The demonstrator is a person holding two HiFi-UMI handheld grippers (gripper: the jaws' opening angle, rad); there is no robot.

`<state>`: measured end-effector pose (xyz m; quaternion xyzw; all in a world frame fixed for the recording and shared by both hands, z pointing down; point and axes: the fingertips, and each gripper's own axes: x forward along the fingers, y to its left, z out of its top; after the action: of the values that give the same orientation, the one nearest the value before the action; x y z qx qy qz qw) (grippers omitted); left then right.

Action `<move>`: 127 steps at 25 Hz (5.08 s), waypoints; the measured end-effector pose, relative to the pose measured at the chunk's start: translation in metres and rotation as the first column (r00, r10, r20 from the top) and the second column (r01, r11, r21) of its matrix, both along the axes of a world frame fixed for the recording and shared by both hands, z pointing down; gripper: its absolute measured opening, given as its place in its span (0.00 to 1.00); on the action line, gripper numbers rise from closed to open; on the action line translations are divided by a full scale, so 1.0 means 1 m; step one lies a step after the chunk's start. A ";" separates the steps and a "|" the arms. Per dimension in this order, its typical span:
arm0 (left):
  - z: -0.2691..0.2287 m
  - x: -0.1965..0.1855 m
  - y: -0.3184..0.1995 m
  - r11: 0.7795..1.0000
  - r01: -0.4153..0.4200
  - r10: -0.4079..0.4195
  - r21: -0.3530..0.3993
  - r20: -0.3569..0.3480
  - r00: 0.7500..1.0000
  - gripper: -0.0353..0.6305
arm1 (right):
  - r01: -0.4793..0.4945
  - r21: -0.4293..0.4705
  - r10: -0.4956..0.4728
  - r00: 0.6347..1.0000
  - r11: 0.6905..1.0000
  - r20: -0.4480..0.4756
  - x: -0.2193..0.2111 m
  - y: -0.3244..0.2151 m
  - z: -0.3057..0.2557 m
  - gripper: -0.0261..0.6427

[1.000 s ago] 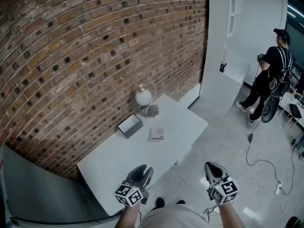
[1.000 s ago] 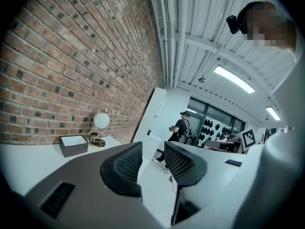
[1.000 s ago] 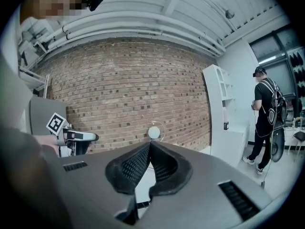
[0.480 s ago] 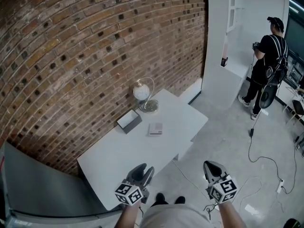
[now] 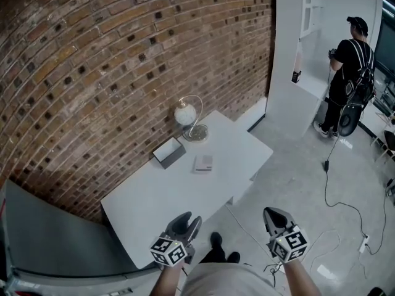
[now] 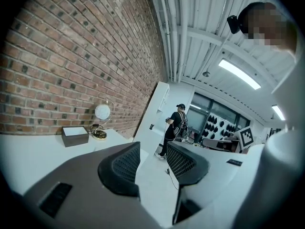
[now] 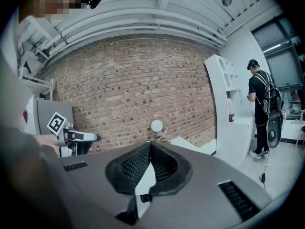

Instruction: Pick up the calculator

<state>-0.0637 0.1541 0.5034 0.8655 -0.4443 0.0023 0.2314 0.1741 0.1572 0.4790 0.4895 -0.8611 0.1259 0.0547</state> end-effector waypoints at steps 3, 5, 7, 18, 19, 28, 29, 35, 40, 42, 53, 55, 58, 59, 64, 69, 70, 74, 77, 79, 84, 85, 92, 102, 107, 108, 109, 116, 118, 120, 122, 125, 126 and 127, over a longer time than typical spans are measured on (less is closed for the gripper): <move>0.005 -0.003 -0.009 1.000 -0.001 0.001 -0.007 -0.001 1.000 0.34 | 0.001 -0.010 -0.001 1.000 1.000 -0.006 -0.004 -0.009 0.005 0.06; 0.008 -0.007 -0.019 1.000 -0.003 0.003 -0.012 -0.003 1.000 0.34 | 0.001 -0.016 -0.001 1.000 1.000 -0.010 -0.008 -0.018 0.008 0.06; 0.012 -0.010 -0.032 1.000 -0.006 0.006 -0.018 -0.007 1.000 0.34 | -0.001 -0.023 0.001 1.000 1.000 -0.015 -0.011 -0.028 0.012 0.06; 0.034 -0.026 -0.125 0.997 -0.044 0.044 -0.061 -0.014 0.999 0.34 | -0.016 -0.068 0.012 0.998 0.998 -0.058 -0.035 -0.120 0.021 0.06; 0.038 -0.028 -0.133 0.997 -0.049 0.048 -0.067 -0.014 0.999 0.34 | -0.016 -0.073 0.012 0.998 0.997 -0.062 -0.039 -0.127 0.023 0.06; 0.058 -0.045 -0.190 0.991 -0.078 0.077 -0.110 -0.010 0.997 0.34 | -0.017 -0.109 0.008 0.996 0.994 -0.087 -0.066 -0.182 0.036 0.06; 0.060 -0.047 -0.194 0.990 -0.078 0.077 -0.114 -0.010 0.997 0.34 | -0.018 -0.112 0.008 0.996 0.993 -0.089 -0.068 -0.186 0.037 0.06; 0.071 -0.050 -0.212 0.987 -0.080 0.079 -0.140 -0.015 0.997 0.35 | -0.021 -0.136 0.007 0.995 0.990 -0.100 -0.074 -0.205 0.046 0.06; 0.081 -0.049 -0.222 0.984 -0.065 0.063 -0.165 -0.021 0.998 0.35 | -0.010 -0.150 -0.006 0.994 0.989 -0.106 -0.074 -0.220 0.048 0.06; 0.087 -0.049 -0.228 0.983 -0.051 0.048 -0.177 -0.024 0.999 0.35 | 0.000 -0.158 -0.017 0.994 0.987 -0.109 -0.074 -0.228 0.051 0.06; 0.139 -0.036 -0.270 0.956 0.062 -0.071 -0.288 -0.018 0.997 0.36 | 0.136 -0.222 -0.165 0.979 0.966 -0.121 -0.075 -0.301 0.089 0.06; 0.152 -0.032 -0.278 0.944 0.089 -0.099 -0.319 -0.013 0.995 0.36 | 0.166 -0.250 -0.199 0.974 0.954 -0.113 -0.076 -0.313 0.096 0.06; 0.174 -0.027 -0.290 0.923 0.136 -0.149 -0.360 -0.009 0.989 0.36 | 0.212 -0.286 -0.250 0.963 0.934 -0.103 -0.077 -0.331 0.110 0.06; 0.182 -0.026 -0.296 0.916 0.153 -0.167 -0.370 -0.005 0.986 0.36 | 0.227 -0.296 -0.268 0.958 0.928 -0.104 -0.077 -0.337 0.115 0.06; 0.222 -0.019 -0.316 0.875 0.227 -0.241 -0.427 0.020 0.970 0.36 | 0.306 -0.340 -0.360 0.927 0.889 -0.105 -0.080 -0.366 0.139 0.06; 0.261 -0.014 -0.329 0.825 0.275 -0.293 -0.494 0.042 0.955 0.36 | 0.366 -0.371 -0.428 0.898 0.854 -0.099 -0.087 -0.389 0.158 0.06; 0.270 -0.015 -0.331 0.813 0.283 -0.303 -0.509 0.044 0.952 0.36 | 0.371 -0.377 -0.431 0.898 0.849 -0.089 -0.090 -0.393 0.161 0.06; 0.310 -0.017 -0.331 0.749 0.318 -0.358 -0.581 0.049 0.932 0.37 | 0.407 -0.416 -0.484 0.870 0.813 -0.093 -0.093 -0.399 0.181 0.06; 0.333 -0.018 -0.334 0.706 0.331 -0.396 -0.626 0.039 0.918 0.38 | 0.424 -0.433 -0.506 0.857 0.795 -0.091 -0.095 -0.404 0.193 0.06; 0.348 -0.019 -0.338 0.684 0.338 -0.417 -0.647 0.034 0.908 0.39 | 0.434 -0.453 -0.523 0.848 0.779 -0.085 -0.097 -0.404 0.202 0.06; 0.380 -0.020 -0.345 0.619 0.348 -0.481 -0.704 0.010 0.877 0.41 | 0.452 -0.455 -0.544 0.834 0.767 -0.090 -0.102 -0.415 0.213 0.06; 0.385 -0.020 -0.347 0.609 0.350 -0.496 -0.712 0.002 0.868 0.41 | 0.456 -0.467 -0.552 0.829 0.758 -0.087 -0.102 -0.415 0.218 0.06; 0.410 -0.022 -0.361 0.568 0.352 -0.571 -0.744 -0.048 0.820 0.42 | 0.471 -0.504 -0.578 0.813 0.724 -0.072 -0.100 -0.421 0.239 0.06; 0.419 -0.024 -0.386 0.572 0.310 -0.661 -0.760 -0.203 0.723 0.39 | 0.480 -0.528 -0.597 0.800 0.701 -0.065 -0.100 -0.428 0.254 0.06; 0.424 -0.028 -0.390 0.564 0.287 -0.694 -0.775 -0.256 0.672 0.28 | 0.489 -0.531 -0.606 0.793 0.692 -0.058 -0.100 -0.426 0.258 0.06; 0.423 -0.028 -0.392 0.568 0.277 -0.697 -0.775 -0.273 0.663 0.27 | 0.491 -0.531 -0.607 0.792 0.691 -0.058 -0.099 -0.426 0.258 0.06; 0.422 -0.028 -0.393 0.573 0.273 -0.698 -0.773 -0.285 0.657 0.26 | 0.492 -0.531 -0.609 0.791 0.690 -0.058 -0.099 -0.425 0.259 0.06; 0.406 -0.032 -0.399 0.607 0.321 -0.676 -0.727 -0.260 0.689 0.21 | 0.494 -0.514 -0.608 0.791 0.701 -0.069 -0.092 -0.428 0.252 0.06; 0.401 -0.032 -0.398 0.612 0.329 -0.669 -0.719 -0.248 0.701 0.20 | 0.493 -0.504 -0.605 0.792 0.709 -0.077 -0.090 -0.430 0.249 0.06; 0.393 -0.033 -0.397 0.623 0.343 -0.660 -0.703 -0.239 0.712 0.20 | 0.499 -0.496 -0.607 0.791 0.710 -0.073 -0.091 -0.430 0.246 0.06; 0.380 -0.034 -0.397 0.637 0.355 -0.654 -0.684 -0.237 0.718 0.20 | 0.511 -0.490 -0.614 0.787 0.707 -0.065 -0.092 -0.430 0.240 0.06; 0.354 -0.035 -0.393 0.655 0.386 -0.652 -0.650 -0.227 0.723 0.20 | 0.526 -0.467 -0.620 0.782 0.711 -0.063 -0.092 -0.430 0.230 0.06; 0.344 -0.038 -0.391 0.660 0.404 -0.654 -0.633 -0.219 0.724 0.20 | 0.532 -0.458 -0.622 0.780 0.713 -0.063 -0.092 -0.430 0.227 0.06; 0.333 -0.040 -0.389 0.666 0.419 -0.656 -0.617 -0.215 0.724 0.20 | 0.538 -0.453 -0.627 0.777 0.711 -0.061 -0.093 -0.429 0.224 0.06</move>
<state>-0.1035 -0.2353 0.8363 0.5700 -0.6059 -0.1323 0.5390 0.0815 -0.2721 0.7032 0.1789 -0.9141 0.2276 0.2840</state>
